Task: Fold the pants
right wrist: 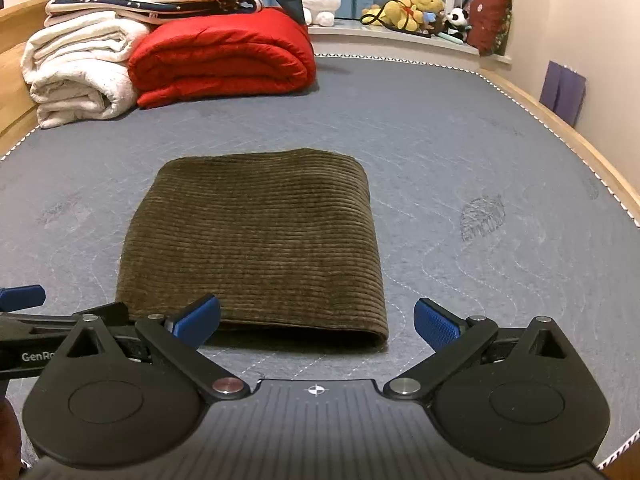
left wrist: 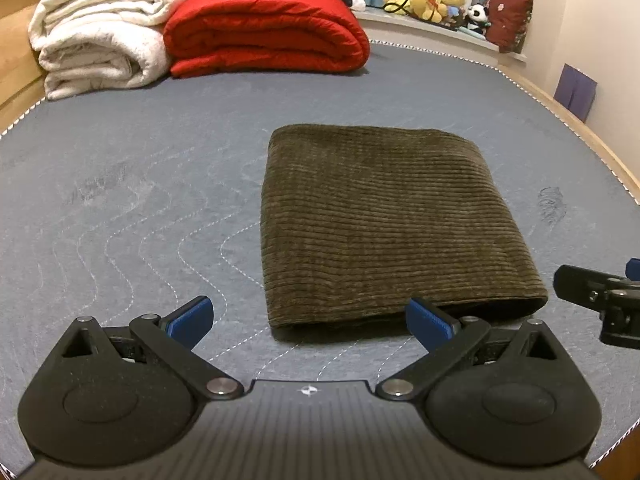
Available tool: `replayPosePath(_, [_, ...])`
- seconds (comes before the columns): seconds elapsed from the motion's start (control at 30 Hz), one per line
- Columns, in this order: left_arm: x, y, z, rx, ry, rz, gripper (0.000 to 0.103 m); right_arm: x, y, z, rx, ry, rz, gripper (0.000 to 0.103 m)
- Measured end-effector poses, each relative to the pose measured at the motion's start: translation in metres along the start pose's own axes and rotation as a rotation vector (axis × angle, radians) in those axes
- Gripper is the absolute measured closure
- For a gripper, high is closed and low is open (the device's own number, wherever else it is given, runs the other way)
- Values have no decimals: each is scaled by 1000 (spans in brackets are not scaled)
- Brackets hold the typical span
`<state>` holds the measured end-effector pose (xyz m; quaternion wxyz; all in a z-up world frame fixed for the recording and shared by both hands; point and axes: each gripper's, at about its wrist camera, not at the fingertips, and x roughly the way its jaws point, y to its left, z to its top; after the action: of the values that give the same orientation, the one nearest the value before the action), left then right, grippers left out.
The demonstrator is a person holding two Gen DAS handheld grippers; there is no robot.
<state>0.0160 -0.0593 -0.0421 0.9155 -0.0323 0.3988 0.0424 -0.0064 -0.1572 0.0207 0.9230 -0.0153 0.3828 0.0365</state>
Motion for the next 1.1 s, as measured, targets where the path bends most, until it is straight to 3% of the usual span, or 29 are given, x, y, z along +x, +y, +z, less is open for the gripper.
replayPosePath(1.1, [-1, -4, -1, 13, 1, -14, 0, 5, -2, -4, 1, 11, -21, 1])
